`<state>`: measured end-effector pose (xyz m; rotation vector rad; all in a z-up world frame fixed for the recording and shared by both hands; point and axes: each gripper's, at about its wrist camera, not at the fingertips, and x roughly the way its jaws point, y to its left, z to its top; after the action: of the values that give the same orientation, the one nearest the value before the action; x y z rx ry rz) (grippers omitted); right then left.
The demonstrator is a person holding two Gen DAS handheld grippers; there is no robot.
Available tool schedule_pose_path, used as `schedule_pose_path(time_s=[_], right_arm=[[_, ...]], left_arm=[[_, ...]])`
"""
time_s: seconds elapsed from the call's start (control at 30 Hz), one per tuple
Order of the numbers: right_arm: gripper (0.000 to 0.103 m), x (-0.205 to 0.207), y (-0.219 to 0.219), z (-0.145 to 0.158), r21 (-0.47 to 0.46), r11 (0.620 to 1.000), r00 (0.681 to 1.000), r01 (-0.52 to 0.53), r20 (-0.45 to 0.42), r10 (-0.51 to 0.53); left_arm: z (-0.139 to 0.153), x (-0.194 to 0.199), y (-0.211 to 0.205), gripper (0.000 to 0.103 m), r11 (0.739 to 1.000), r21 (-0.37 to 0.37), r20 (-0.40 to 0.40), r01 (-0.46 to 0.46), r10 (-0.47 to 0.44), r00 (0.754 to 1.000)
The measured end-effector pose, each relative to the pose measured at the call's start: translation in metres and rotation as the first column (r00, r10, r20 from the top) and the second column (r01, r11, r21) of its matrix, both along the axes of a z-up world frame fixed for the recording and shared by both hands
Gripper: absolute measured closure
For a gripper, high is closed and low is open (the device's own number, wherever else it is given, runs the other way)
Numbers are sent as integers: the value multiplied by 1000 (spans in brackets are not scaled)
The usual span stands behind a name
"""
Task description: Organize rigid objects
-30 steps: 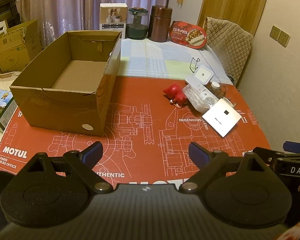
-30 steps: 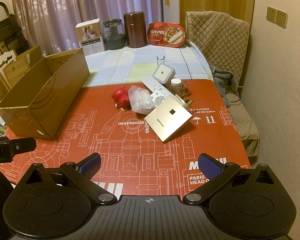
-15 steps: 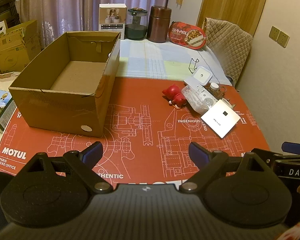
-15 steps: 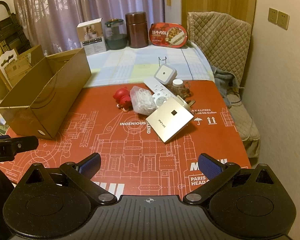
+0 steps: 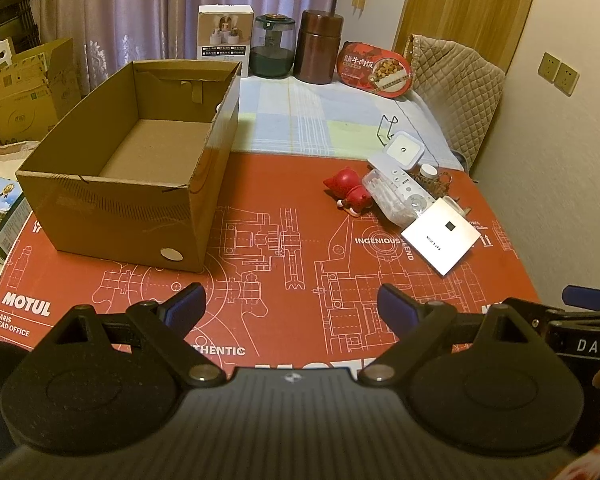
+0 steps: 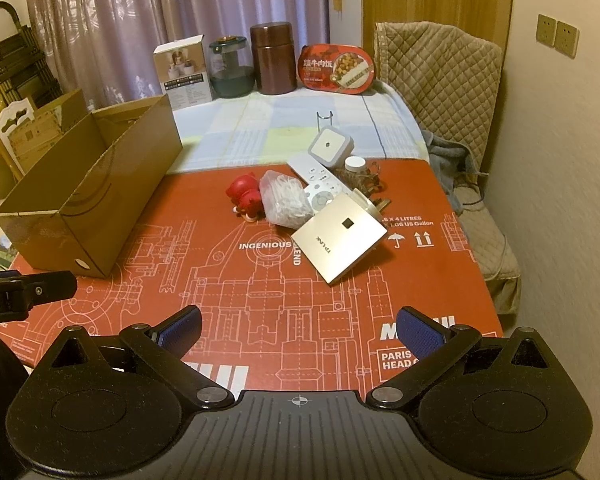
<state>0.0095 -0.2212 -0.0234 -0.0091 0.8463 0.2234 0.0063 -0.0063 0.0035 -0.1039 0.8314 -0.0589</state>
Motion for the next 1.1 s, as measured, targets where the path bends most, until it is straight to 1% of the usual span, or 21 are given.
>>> schedule_pose_path(time_s=[0.57, 0.77, 0.87, 0.93, 1.0, 1.1], right_arm=[[2, 0, -1, -4, 2, 1000, 1000, -4, -8, 4], [2, 5, -5, -5, -8, 1000, 1000, -11, 1, 11], [2, 14, -8, -6, -44, 999, 999, -30, 25, 31], [2, 23, -8, -8, -88, 995, 997, -54, 43, 57], [2, 33, -5, -12, -154, 984, 993, -93, 57, 102], [2, 47, 2, -24, -248, 957, 983, -147, 70, 169]], left_arm=[[-4, -1, 2, 13, 1000, -4, -2, 0, 0, 1000], [-1, 15, -2, 13, 999, 12, 22, 45, -46, 999], [0, 31, -6, 13, 998, 28, 44, 63, -64, 997], [-2, 43, -9, 13, 997, 35, 53, 74, -76, 996], [-7, 56, -13, 13, 995, 47, 57, 92, -94, 994], [-17, 75, -19, 13, 991, 43, 55, 124, -126, 990]])
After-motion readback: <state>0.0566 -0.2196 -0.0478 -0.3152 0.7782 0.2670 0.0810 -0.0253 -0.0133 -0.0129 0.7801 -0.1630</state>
